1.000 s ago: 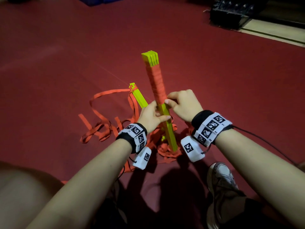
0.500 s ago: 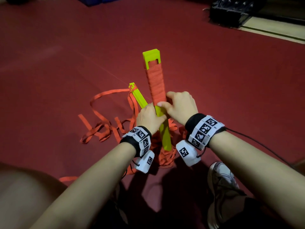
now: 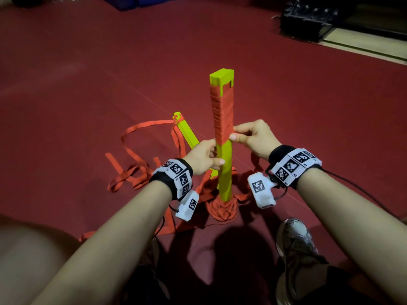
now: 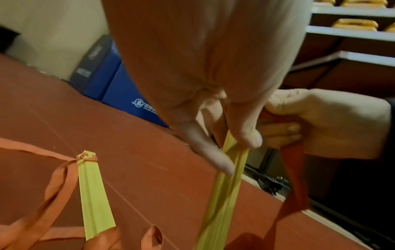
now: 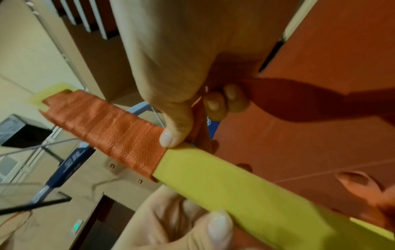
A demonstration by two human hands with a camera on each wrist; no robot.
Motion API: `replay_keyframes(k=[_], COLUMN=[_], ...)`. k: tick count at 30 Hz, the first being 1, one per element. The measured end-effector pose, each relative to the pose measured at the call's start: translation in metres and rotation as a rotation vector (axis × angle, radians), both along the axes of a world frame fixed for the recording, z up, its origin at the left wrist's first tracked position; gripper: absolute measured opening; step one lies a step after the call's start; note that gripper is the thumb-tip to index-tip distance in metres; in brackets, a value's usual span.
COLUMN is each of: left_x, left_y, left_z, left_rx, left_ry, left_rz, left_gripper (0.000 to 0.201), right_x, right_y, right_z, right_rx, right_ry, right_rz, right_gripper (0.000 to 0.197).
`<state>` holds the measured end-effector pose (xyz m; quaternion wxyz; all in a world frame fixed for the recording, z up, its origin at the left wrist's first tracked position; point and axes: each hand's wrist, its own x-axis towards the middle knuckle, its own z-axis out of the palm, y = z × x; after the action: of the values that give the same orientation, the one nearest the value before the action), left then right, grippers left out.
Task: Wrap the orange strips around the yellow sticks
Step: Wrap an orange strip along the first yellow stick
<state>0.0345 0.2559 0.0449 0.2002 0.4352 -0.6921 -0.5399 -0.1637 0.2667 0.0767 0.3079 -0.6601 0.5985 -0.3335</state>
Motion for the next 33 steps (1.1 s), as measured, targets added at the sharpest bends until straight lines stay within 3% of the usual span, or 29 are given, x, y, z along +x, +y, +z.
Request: replay_keyframes(k=[5, 9, 12, 16, 19, 22, 26, 30, 33], left_x=[-0.003, -0.007, -0.009, -0.014, -0.02, -0.02, -0.007, -0.007, -0.01], left_y=[0.004, 0.004, 0.009, 0.015, 0.017, 0.016, 0.013, 0.009, 0.007], left_z=[-0.001, -0.012, -0.009, -0.009, -0.012, -0.013, -0.008, -0.013, -0.018], left_rx=[-0.088, -0.196, -0.307, -0.403, -0.413, -0.447, -0.351, 0.061, 0.114], left_ry=[0.012, -0.095, -0.192, -0.306, -0.356, -0.372, -0.173, 0.202, 0.231], left_rz=[0.111, 0.256, 0.39, 0.42, 0.417, 0.427, 0.384, 0.352, 0.383], left_gripper=[0.047, 0.052, 0.032, 0.025, 0.031, 0.033, 0.041, 0.052, 0.043], right_x=[0.009, 0.03, 0.044, 0.048, 0.049, 0.049, 0.038, 0.034, 0.033], right_y=[0.004, 0.011, 0.021, 0.025, 0.022, 0.018, 0.013, 0.013, 0.011], right_z=[0.004, 0.008, 0.007, 0.006, 0.002, 0.002, 0.004, 0.006, 0.009], right_rx=[-0.093, -0.176, -0.193, -0.232, -0.226, -0.157, -0.095, -0.032, -0.044], right_ry=[0.028, 0.278, 0.363, 0.491, 0.492, 0.365, 0.189, 0.112, 0.127], right_rz=[-0.08, -0.089, -0.009, -0.047, -0.117, -0.14, -0.038, 0.126, 0.087], right_gripper=[0.01, 0.035, 0.049, 0.038, 0.034, 0.028, 0.029, 0.021, 0.028])
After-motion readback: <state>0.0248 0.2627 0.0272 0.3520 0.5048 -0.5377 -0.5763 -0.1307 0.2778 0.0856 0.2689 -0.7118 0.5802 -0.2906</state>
